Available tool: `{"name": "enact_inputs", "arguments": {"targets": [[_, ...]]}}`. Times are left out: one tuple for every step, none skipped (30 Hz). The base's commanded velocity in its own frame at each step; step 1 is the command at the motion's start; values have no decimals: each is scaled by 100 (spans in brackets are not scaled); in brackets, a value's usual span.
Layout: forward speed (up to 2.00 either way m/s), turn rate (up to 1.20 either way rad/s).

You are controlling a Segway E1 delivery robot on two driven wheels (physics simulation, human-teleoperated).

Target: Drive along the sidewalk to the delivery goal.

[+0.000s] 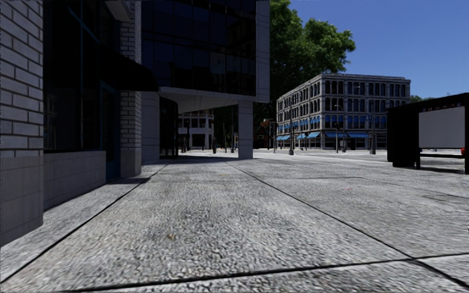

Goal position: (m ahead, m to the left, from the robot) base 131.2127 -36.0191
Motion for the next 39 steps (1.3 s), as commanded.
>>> {"name": "enact_inputs", "arguments": {"targets": [[200, -59], [200, -59], [200, -59], [200, -59], [200, -59], [200, -59], [200, -59], [200, -52], [200, -3], [200, 0], [200, 0], [200, 0], [200, 0], [200, 0], [200, 0], [200, 0], [200, 0], [200, 0], [200, 0], [200, 0], [200, 0], [200, 0], [200, 0], [200, 0], [200, 0], [200, 0], [200, 0], [200, 0], [200, 0], [200, 0], [200, 0], [200, 0], [200, 0], [200, 0], [200, 0], [200, 0], [200, 0], [200, 0], [200, 0]]}}
